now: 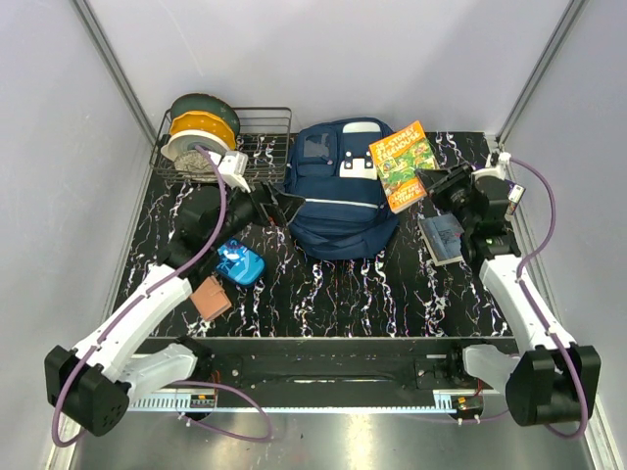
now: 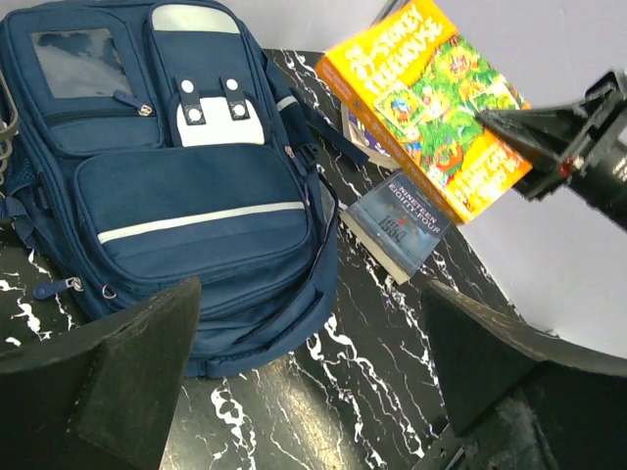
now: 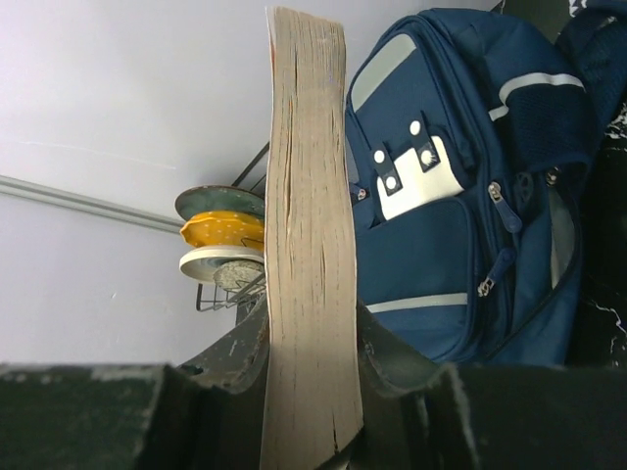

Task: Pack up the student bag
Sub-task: Place the book in the student bag.

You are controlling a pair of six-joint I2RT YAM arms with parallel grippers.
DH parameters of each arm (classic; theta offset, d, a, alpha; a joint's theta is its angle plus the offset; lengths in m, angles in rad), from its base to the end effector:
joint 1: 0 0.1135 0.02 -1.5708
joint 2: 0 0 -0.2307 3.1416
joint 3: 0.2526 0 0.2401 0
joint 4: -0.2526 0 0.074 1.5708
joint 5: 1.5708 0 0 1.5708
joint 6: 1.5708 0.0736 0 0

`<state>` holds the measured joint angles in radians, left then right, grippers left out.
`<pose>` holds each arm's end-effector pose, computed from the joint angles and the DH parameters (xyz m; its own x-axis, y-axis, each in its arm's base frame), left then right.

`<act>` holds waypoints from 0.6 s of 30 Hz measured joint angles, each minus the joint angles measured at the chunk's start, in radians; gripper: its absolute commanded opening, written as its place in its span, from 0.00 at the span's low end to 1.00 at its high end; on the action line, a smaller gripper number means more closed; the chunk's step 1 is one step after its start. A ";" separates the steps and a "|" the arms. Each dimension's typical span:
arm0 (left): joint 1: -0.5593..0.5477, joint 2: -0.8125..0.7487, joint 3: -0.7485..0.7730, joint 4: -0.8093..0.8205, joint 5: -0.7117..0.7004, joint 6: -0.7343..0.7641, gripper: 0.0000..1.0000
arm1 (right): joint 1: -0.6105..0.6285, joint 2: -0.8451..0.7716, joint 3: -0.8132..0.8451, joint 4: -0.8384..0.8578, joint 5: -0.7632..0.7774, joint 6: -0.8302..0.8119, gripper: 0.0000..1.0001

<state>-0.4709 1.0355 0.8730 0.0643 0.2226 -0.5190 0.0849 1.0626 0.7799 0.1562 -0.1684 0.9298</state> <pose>0.2480 -0.1445 0.3192 -0.3925 -0.3430 -0.8534 0.5109 0.6902 -0.5124 0.2910 0.0371 0.2893 -0.2749 0.7696 -0.5763 -0.0483 0.5875 0.8077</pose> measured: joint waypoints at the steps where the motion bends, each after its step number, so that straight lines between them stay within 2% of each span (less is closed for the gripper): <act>1: -0.011 -0.013 0.000 -0.016 -0.011 0.009 0.99 | 0.000 0.018 0.020 -0.002 0.000 -0.003 0.00; 8: -0.056 0.016 0.003 -0.087 -0.094 0.110 0.99 | 0.000 0.043 0.061 -0.050 -0.006 -0.025 0.00; 13: -0.078 0.208 0.114 -0.158 -0.106 0.240 0.99 | 0.000 -0.044 0.061 -0.207 0.000 -0.066 0.00; 18: -0.129 0.380 0.257 -0.202 -0.068 0.373 0.99 | -0.003 -0.230 0.048 -0.378 0.078 -0.127 0.00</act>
<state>-0.5999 1.4151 1.1297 -0.1379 0.1551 -0.1455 0.0822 0.8330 0.8276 -0.2218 -0.0906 0.8032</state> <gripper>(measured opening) 0.988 0.310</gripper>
